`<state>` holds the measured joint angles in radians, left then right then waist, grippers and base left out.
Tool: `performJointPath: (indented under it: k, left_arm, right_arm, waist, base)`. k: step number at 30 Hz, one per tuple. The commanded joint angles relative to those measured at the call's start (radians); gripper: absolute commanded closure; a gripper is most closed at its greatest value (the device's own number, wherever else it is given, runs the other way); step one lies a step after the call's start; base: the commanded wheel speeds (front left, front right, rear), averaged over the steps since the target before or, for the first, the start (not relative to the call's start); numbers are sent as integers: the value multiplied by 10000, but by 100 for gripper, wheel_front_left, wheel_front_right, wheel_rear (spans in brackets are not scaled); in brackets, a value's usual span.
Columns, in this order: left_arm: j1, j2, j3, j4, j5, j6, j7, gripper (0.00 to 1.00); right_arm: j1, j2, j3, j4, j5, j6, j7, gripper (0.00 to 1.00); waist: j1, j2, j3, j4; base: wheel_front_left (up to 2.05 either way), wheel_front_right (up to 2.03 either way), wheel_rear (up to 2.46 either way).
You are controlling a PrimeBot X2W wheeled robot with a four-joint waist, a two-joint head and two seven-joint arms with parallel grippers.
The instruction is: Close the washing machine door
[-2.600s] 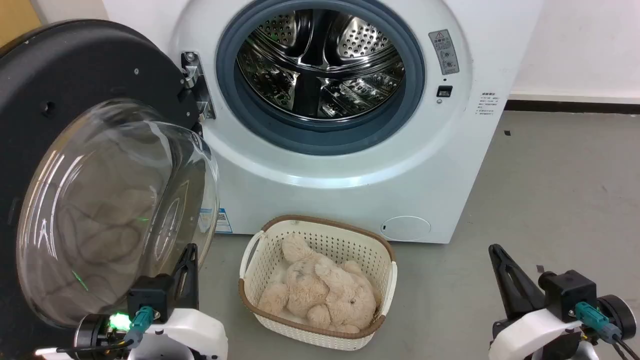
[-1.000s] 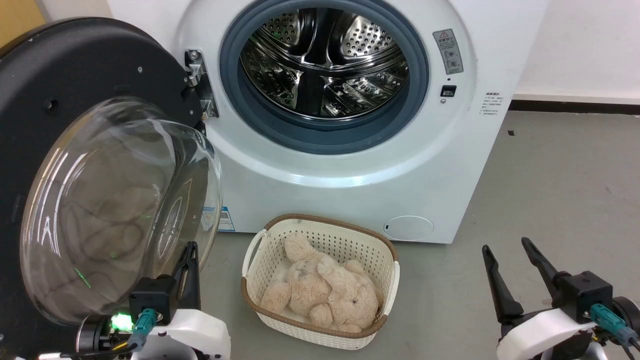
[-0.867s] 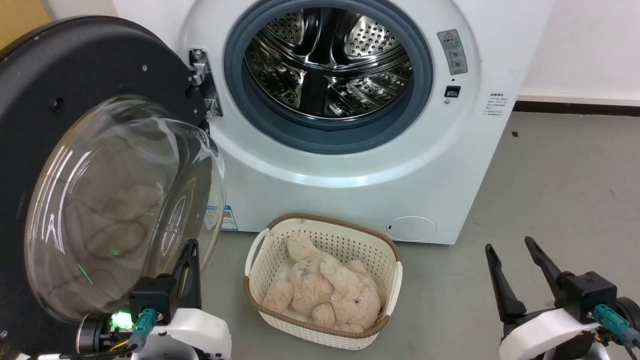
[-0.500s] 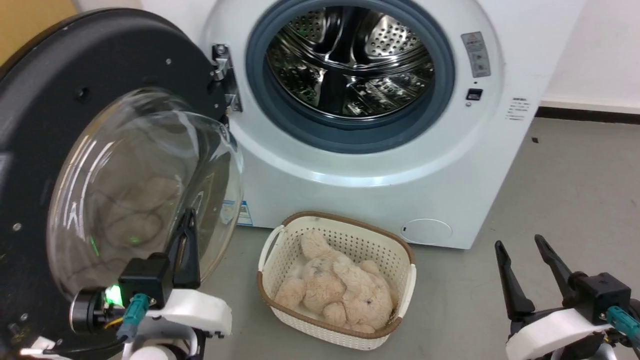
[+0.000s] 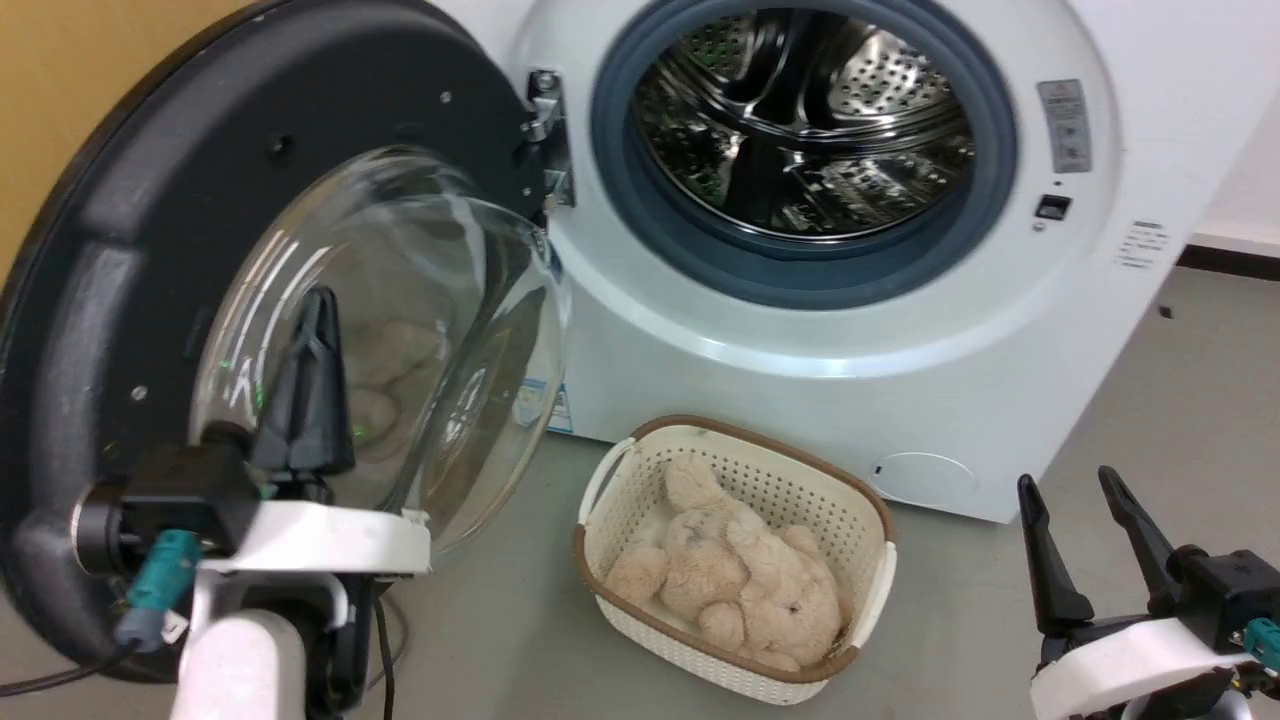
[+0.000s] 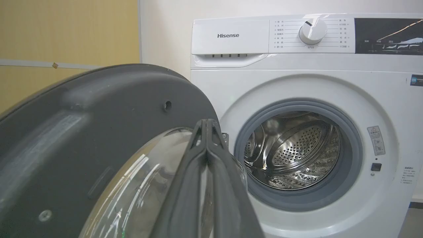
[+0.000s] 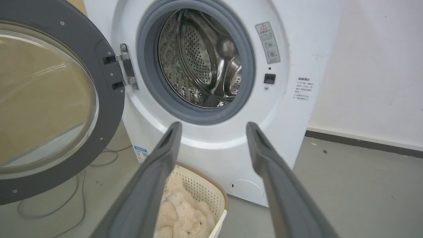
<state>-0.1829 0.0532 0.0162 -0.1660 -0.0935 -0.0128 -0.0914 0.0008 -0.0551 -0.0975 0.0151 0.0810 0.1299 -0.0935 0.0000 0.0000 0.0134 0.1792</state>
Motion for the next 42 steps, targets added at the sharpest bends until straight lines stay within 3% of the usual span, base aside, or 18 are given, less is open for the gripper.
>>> performJointPath:
  k: [1, 17, 24, 37, 42]
  left_arm:
    - [-241, 8, 66, -121, -173, -56, -109, 100]
    - [-1424, 215, 1840, -960, -2263, -470, -434, 100]
    - [-1797, 416, 3063, -936, -4126, -352, -124, 100]
    - [-2242, 622, 5334, 1187, -7870, 232, 942, 100]
    - [-2395, 773, 5876, 2325, -9273, 182, 1736, 100]
  right_arm:
    - [-77, 19, -60, 12, 75, 3, -91, 0]
    - [-342, 25, -177, 146, 140, 4, -424, 0]
    - [-450, 29, -267, 217, 173, 5, -591, 0]
    - [-612, 34, -477, 394, 211, 5, -862, 0]
    - [-627, 36, -604, 414, 222, 6, -967, 0]
  waist:
    - [0, 0, 28, 158]
    - [0, 0, 332, 1055]
    - [0, 0, 478, 1433]
    - [0, 0, 722, 2011]
    - [0, 0, 795, 2219]
  base:
    - [0, 0, 0]
    - [0, 0, 0]
    - [0, 0, 0]
    - [0, 0, 0]
    - [0, 0, 0]
